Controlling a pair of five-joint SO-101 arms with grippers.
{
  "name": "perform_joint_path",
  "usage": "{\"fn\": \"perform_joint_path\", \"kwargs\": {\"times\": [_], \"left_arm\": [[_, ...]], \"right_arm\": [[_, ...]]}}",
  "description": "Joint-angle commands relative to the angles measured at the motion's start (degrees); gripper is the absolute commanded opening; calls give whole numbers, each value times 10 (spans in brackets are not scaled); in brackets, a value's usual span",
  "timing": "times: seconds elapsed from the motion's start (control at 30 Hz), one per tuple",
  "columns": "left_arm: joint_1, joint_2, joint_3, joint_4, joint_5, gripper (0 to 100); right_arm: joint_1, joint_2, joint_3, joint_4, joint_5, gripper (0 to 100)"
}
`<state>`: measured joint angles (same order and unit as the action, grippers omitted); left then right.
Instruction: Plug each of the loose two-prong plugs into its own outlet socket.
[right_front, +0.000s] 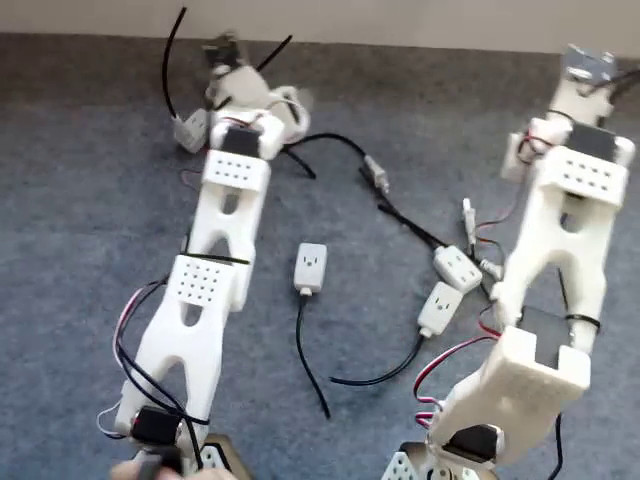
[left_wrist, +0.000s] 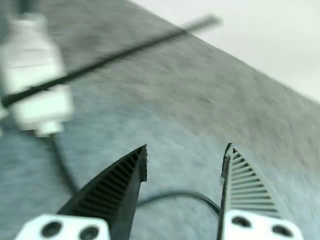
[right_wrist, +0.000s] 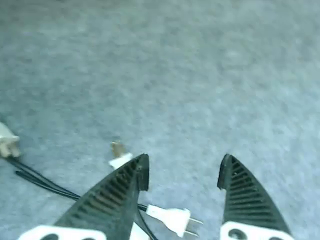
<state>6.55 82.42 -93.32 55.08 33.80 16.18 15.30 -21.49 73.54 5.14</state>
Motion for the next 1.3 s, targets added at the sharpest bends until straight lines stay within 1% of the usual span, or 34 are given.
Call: {"fn": "perform_joint_path", "kwargs": {"times": [0.0, 0.07, 0.17, 0.3, 0.47, 0.6, 0.8, 0.87, 1.0, 1.03, 1.1, 1.17, 1.27], "left_arm": [[39, 15, 11, -40, -33, 253], [37, 23, 22, -62, -33, 252], [28, 25, 44, -63, -33, 252], [8, 25, 51, -21, -33, 252], [-6, 24, 51, 62, -33, 252], [-6, 15, 51, 135, -36, 252], [-12, -46, 51, 286, -41, 254], [-19, -65, 51, 325, -82, 253], [-17, -120, 51, 374, -173, 252], [-15, -136, 51, 379, -187, 252], [-15, -167, 51, 364, -191, 252], [-17, -189, 51, 314, -191, 252], [-18, -189, 56, 212, -178, 252]], "right_arm": [[44, -35, -14, 27, -6, 226], [55, -34, -13, 48, -6, 226], [71, -32, 8, 75, -4, 226], [83, -29, 59, 74, -3, 226], [103, -29, 118, 73, -3, 226], [109, -29, 129, 73, -2, 226], [109, -29, 131, 78, -2, 226], [109, -29, 131, 78, -2, 226], [104, -29, 131, 78, -2, 226], [103, -29, 131, 78, -2, 226], [103, -29, 131, 74, -2, 226], [103, -29, 131, 73, -2, 226], [103, -29, 131, 73, -2, 226]]}}
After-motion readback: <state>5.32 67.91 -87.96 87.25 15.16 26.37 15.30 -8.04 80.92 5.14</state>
